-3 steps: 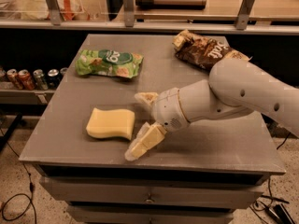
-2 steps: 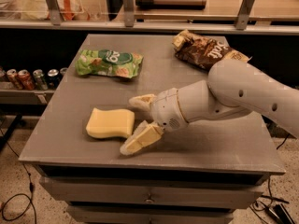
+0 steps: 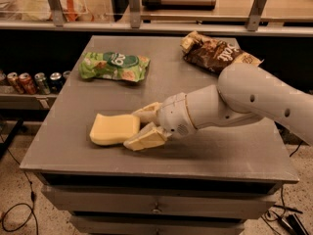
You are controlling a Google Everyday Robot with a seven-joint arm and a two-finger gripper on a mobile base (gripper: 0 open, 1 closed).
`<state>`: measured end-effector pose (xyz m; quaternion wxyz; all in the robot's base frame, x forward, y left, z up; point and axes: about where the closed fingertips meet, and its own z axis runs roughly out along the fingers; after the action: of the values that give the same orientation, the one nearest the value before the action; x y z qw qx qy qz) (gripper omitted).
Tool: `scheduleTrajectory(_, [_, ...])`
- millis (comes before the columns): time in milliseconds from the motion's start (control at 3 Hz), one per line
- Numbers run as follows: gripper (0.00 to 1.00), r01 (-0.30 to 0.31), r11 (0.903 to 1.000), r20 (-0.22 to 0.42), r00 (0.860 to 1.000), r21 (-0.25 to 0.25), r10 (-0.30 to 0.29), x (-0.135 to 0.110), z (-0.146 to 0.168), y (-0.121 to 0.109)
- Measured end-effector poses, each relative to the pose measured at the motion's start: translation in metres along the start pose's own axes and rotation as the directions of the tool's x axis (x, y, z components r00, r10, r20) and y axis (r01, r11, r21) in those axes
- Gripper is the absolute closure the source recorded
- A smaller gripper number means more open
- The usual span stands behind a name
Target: Move sponge near brown chip bag
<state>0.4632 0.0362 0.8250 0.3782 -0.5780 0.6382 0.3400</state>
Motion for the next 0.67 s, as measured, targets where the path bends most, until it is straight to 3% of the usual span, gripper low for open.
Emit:
scheduleTrajectory(333, [0.87, -0.008, 1.0000, -0.001, 1.000, 0.002, 0.008, 0.0018, -0.0012, 0.0001])
scheduleTrajectory(667, [1.00, -0.015, 0.9999, -0.003, 1.000, 0.008, 0.015, 0.0050, -0.0045, -0.0002])
